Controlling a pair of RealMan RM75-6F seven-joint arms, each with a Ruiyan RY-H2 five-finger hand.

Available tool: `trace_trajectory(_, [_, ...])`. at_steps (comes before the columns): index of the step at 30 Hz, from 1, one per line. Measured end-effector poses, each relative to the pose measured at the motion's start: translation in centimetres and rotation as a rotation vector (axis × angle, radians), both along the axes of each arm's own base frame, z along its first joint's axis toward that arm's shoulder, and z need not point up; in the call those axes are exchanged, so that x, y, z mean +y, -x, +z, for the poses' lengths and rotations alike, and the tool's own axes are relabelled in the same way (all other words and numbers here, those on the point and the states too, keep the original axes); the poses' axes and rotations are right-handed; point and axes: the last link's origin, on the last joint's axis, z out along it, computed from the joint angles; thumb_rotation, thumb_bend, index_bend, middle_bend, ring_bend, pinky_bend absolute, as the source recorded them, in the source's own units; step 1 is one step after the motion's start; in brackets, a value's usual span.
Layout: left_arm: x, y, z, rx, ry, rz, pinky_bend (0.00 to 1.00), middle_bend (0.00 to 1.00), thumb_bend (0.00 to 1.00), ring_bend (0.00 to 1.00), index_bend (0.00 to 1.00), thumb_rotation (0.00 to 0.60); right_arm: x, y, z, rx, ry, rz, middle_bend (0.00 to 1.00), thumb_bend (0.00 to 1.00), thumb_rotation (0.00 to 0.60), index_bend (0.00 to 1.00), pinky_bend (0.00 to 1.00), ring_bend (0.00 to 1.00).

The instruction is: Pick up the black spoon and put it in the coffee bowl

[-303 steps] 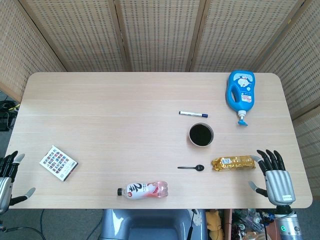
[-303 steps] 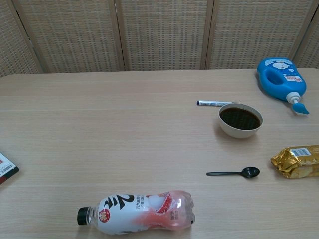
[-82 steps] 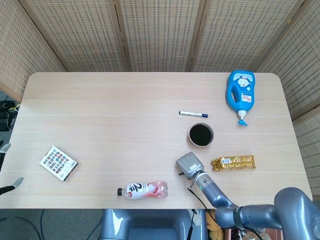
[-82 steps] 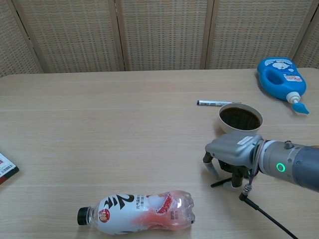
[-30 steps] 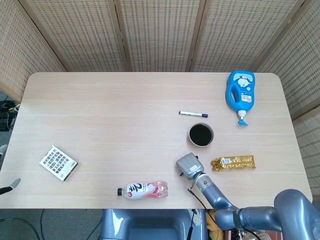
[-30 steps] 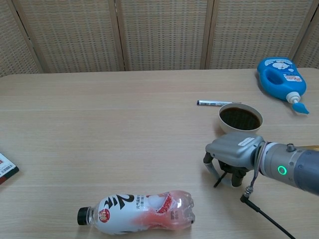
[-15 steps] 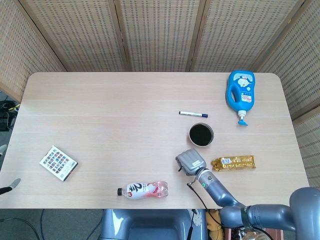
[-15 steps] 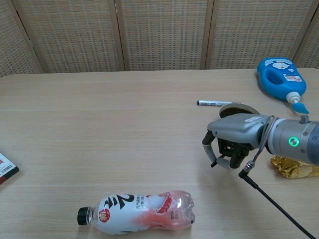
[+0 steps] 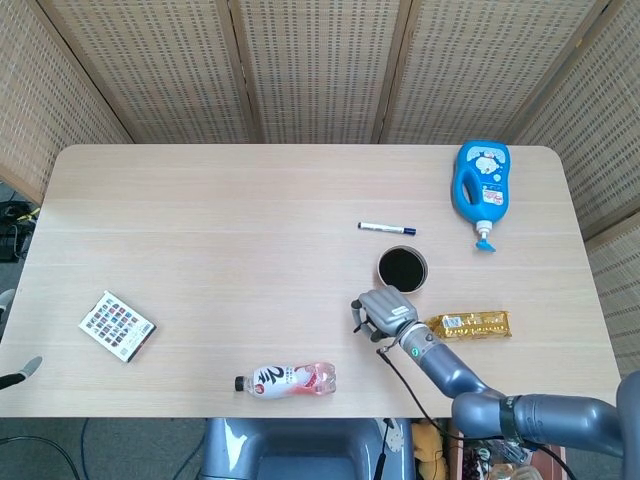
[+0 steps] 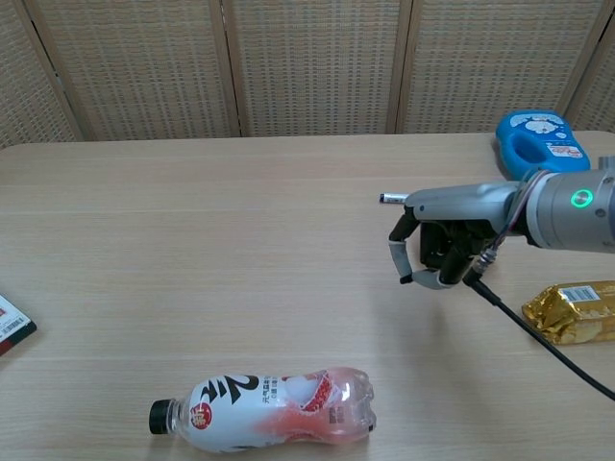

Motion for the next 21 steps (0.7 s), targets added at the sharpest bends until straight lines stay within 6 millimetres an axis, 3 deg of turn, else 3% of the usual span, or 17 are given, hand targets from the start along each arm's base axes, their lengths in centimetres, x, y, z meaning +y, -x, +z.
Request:
trace_trajectory(13, [-0.1, -0.2, 0.1, 0.003, 0.000, -0.001, 0.00, 0.00, 0.18, 0.00, 0.00, 0.600, -4.0, -0.9, 3.2, -0.115, 0.026, -0.106, 1.00, 0.69, 0.600, 0.66, 1.00, 1.00])
trace_trajectory(21, [-0.2, -0.2, 0.1, 0.005, -0.001, 0.002, 0.00, 0.00, 0.18, 0.00, 0.00, 0.600, -6.0, -0.3, 3.5, -0.063, 0.041, -0.126, 1.00, 0.69, 0.600, 0.66, 1.00, 1.00])
